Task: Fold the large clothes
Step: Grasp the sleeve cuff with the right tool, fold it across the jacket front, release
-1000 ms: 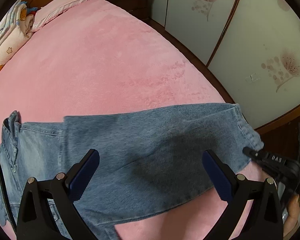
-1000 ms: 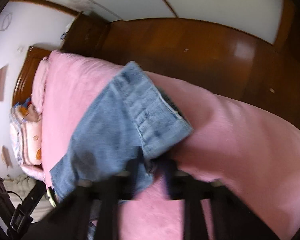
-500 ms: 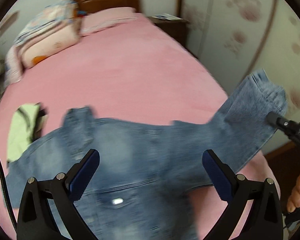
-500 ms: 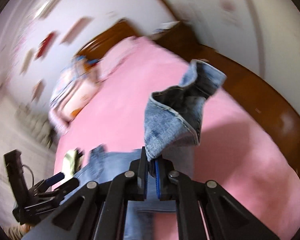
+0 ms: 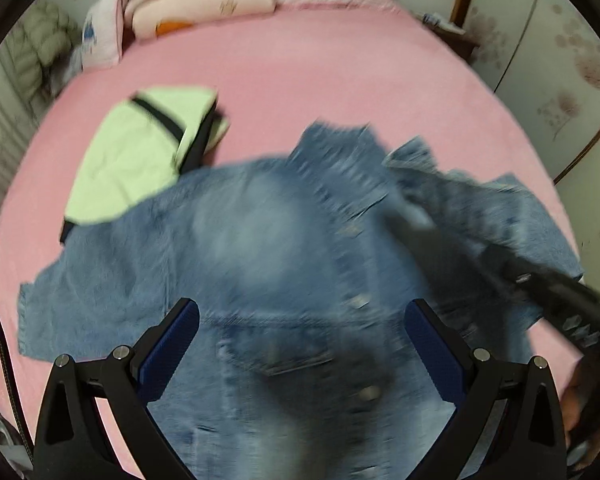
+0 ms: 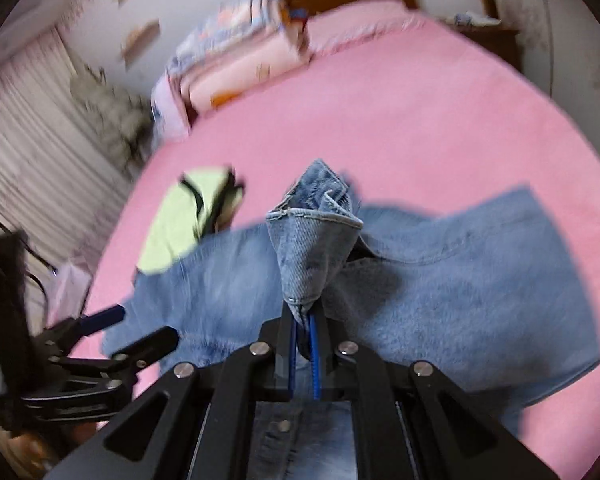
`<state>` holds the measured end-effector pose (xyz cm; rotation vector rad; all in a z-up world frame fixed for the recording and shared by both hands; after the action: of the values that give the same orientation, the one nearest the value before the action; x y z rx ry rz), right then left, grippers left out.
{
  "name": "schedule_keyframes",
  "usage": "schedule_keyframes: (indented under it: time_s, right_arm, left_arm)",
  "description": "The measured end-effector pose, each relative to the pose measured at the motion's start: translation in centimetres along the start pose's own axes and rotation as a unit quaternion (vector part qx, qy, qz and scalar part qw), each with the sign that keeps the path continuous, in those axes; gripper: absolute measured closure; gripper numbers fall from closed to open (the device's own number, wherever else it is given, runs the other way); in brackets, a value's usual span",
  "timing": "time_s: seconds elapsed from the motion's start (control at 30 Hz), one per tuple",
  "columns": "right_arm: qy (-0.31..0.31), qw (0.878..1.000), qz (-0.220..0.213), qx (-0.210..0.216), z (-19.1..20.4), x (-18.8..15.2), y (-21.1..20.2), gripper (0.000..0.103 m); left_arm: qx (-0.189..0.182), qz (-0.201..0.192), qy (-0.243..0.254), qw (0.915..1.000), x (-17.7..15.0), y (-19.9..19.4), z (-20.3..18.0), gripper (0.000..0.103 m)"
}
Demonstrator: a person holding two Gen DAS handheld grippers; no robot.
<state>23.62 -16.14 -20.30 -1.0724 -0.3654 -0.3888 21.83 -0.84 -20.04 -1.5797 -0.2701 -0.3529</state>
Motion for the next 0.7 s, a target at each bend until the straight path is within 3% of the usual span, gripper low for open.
schedule_keyframes:
  time_s: [0.07, 0.23, 0.47, 0.7]
  right_arm:
    - [-0.007, 0.999, 0.046, -0.017, 2.0, -2.7, 6.4, 0.098]
    - [-0.024, 0.995, 0.092, -0.043, 3.6, -6.1, 12.0, 0.098]
    - [-0.059, 0.987, 0.132, -0.072, 3.7, -8.4, 14.3, 0.091]
    - [-0.088, 0.983, 0.141, -0.078, 4.2, -8.0, 12.7, 0.064]
  left_arm:
    - [0.002, 0.016, -0.006, 0.9999, -0.8, 2.0, 2.2, 0.001]
    - [-0.004, 0.035, -0.019, 0.9992, -1.9, 5.3, 5.2, 0.001]
    - [-0.027, 0.046, -0.047, 0.9974, -2.4, 7.3, 6.9, 0.001]
    - [-0.100, 0.061, -0.074, 0.9904, -2.9, 7.9, 7.4, 0.001]
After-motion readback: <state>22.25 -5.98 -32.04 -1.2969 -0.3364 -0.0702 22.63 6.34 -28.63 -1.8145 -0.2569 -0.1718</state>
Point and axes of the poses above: each gripper's, at about its wrist camera, not at the fingertips, and y roughly the way its jaws point, z to its left, x to its top, the point moved 2 cm from there along y, roughly the way its jaws point
